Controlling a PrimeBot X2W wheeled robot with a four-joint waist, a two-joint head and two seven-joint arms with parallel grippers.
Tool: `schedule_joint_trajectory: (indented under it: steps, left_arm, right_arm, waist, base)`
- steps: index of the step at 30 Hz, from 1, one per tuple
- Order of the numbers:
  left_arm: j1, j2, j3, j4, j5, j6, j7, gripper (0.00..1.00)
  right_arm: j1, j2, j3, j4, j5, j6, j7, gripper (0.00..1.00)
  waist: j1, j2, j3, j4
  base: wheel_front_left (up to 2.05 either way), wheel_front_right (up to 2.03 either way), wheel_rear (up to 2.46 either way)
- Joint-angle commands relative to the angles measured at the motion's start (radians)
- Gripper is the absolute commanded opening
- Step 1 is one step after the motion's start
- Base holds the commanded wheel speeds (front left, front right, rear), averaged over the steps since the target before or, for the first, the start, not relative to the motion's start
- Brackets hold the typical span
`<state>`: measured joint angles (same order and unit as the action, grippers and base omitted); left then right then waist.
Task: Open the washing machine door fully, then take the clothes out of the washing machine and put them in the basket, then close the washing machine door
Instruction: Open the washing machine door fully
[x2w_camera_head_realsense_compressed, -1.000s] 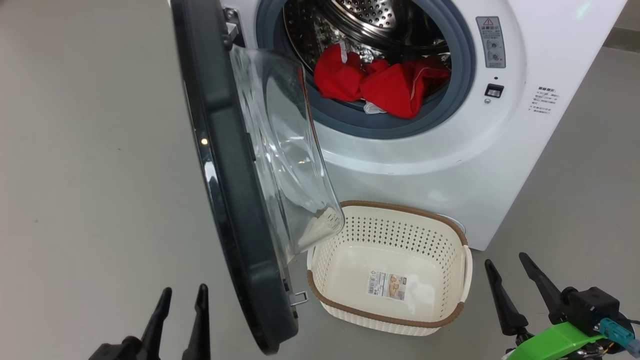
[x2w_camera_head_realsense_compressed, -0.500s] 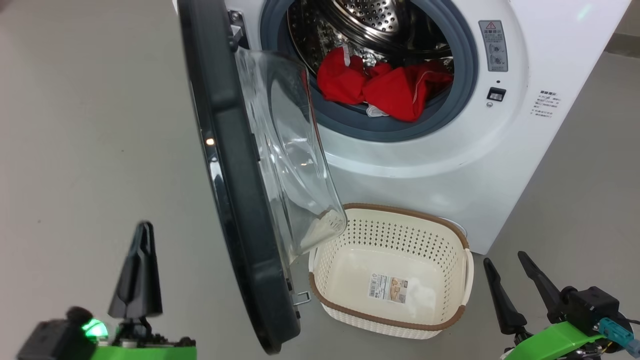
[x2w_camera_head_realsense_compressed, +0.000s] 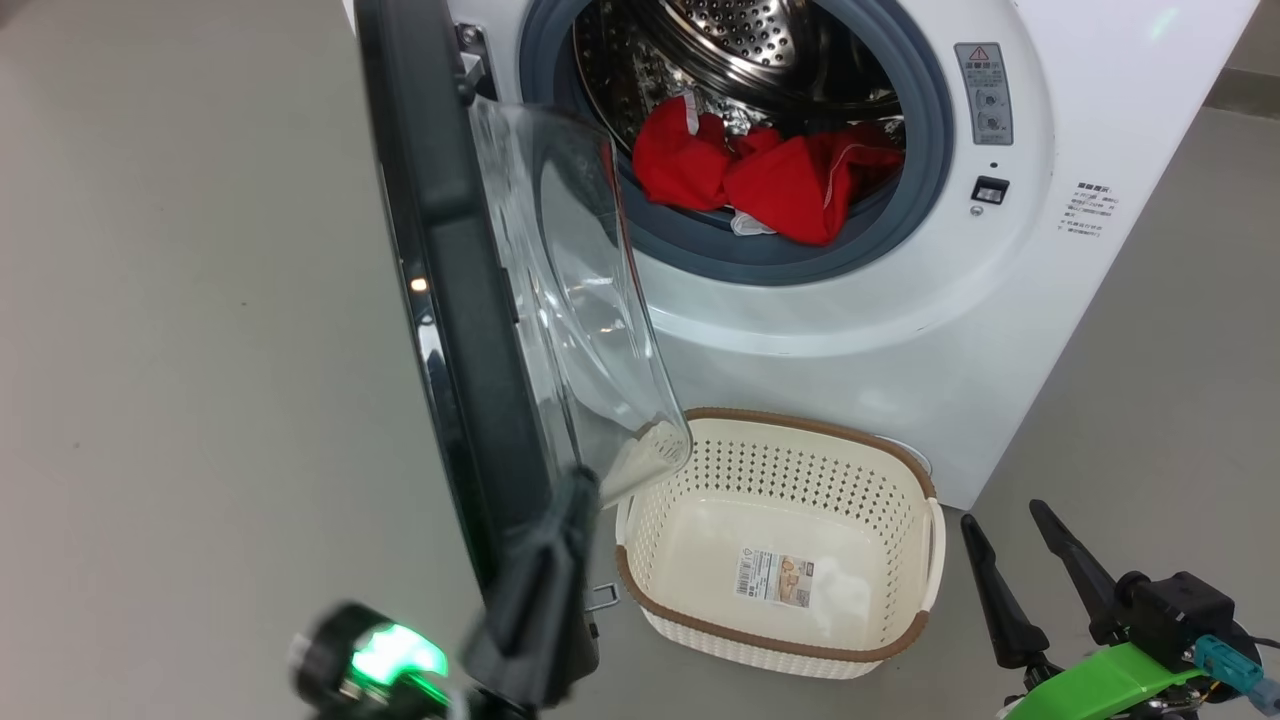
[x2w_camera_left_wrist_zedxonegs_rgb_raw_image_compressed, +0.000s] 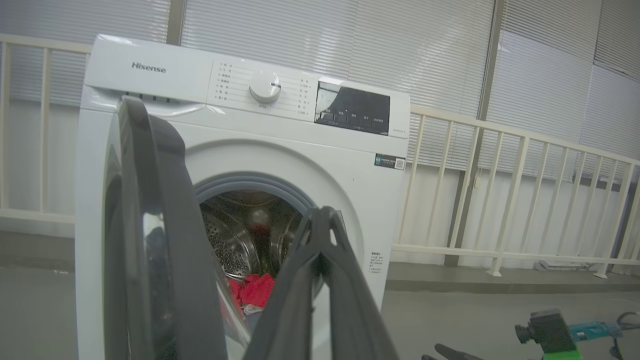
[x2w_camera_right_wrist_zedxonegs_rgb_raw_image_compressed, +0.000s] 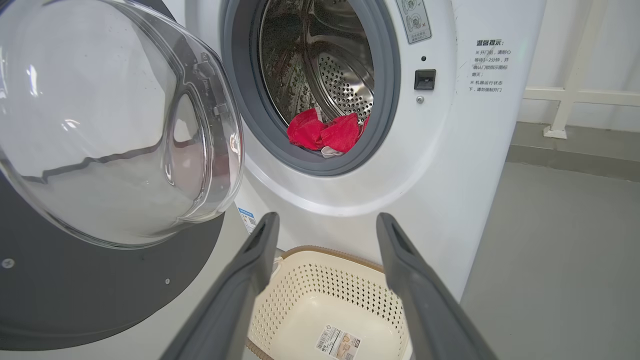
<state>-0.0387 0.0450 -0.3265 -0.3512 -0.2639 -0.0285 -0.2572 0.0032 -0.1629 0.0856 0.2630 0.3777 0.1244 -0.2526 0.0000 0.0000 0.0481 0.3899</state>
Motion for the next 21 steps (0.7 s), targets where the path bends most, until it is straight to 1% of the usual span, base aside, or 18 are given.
schedule_joint_trajectory:
  steps: [1,5,8,9,13,21]
  left_arm:
    - [0.013,0.005,-0.024,0.028,-0.006,-0.01,-0.005,0.0]
    - [0.036,0.005,-0.107,0.166,-0.069,-0.006,-0.005,0.0]
    - [0.034,0.005,-0.132,0.252,-0.113,-0.008,-0.005,0.0]
    - [0.03,0.005,-0.133,0.3,-0.137,-0.007,-0.005,0.0]
    - [0.019,0.005,-0.119,0.373,-0.17,0.001,-0.005,0.0]
    - [0.006,0.005,-0.076,0.41,-0.216,0.023,-0.005,0.0]
  right_arm:
    - [-0.01,-0.021,0.028,-0.026,0.002,0.006,-0.009,1.0]
    - [-0.013,-0.02,0.035,-0.026,0.004,0.006,-0.009,1.0]
    - [-0.014,-0.021,0.038,-0.026,0.006,0.006,-0.009,1.0]
    - [-0.014,-0.021,0.038,-0.026,0.006,0.006,-0.009,1.0]
    - [-0.013,-0.021,0.039,-0.027,0.005,0.006,-0.009,1.0]
    - [-0.01,-0.022,0.039,-0.028,0.006,0.006,-0.009,1.0]
  waist:
    - [0.0,0.0,0.0,-0.001]
    - [0.0,0.0,-0.002,-0.005]
    - [0.0,0.0,-0.002,-0.007]
    - [0.0,0.0,-0.002,-0.008]
    - [0.0,0.0,-0.002,-0.008]
    - [0.0,0.0,-0.001,-0.003]
  base:
    - [0.0,0.0,0.0]
    - [0.0,0.0,0.0]
    - [0.0,0.0,0.0]
    - [0.0,0.0,0.0]
    - [0.0,0.0,0.0]
    - [0.0,0.0,0.0]
